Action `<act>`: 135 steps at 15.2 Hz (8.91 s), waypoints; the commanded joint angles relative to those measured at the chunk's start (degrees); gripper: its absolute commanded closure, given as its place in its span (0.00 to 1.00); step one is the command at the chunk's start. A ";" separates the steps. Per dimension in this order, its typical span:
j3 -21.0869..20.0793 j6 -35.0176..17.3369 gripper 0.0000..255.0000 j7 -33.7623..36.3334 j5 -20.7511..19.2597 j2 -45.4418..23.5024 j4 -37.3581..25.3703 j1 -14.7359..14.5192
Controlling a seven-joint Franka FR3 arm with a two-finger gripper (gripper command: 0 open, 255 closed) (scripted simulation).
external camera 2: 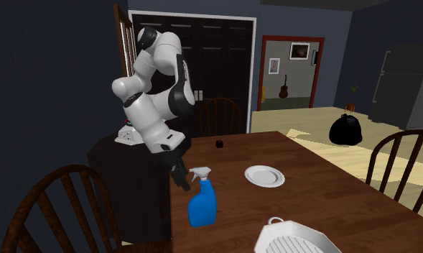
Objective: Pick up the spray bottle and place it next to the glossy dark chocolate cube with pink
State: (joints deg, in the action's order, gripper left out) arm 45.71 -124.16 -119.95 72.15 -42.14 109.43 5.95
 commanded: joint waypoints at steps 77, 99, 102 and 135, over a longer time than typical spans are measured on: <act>9.77 13.82 1.00 16.31 -16.33 11.84 -10.98 -4.59; 19.83 -4.18 1.00 39.85 -43.41 44.00 10.87 -35.78; 14.29 -9.34 1.00 49.00 -52.49 52.07 16.45 -35.62; -35.64 -28.14 1.00 109.53 -69.75 57.88 31.86 -35.62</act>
State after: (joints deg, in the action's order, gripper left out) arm 11.27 -152.06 -12.25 2.68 16.75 142.17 -29.38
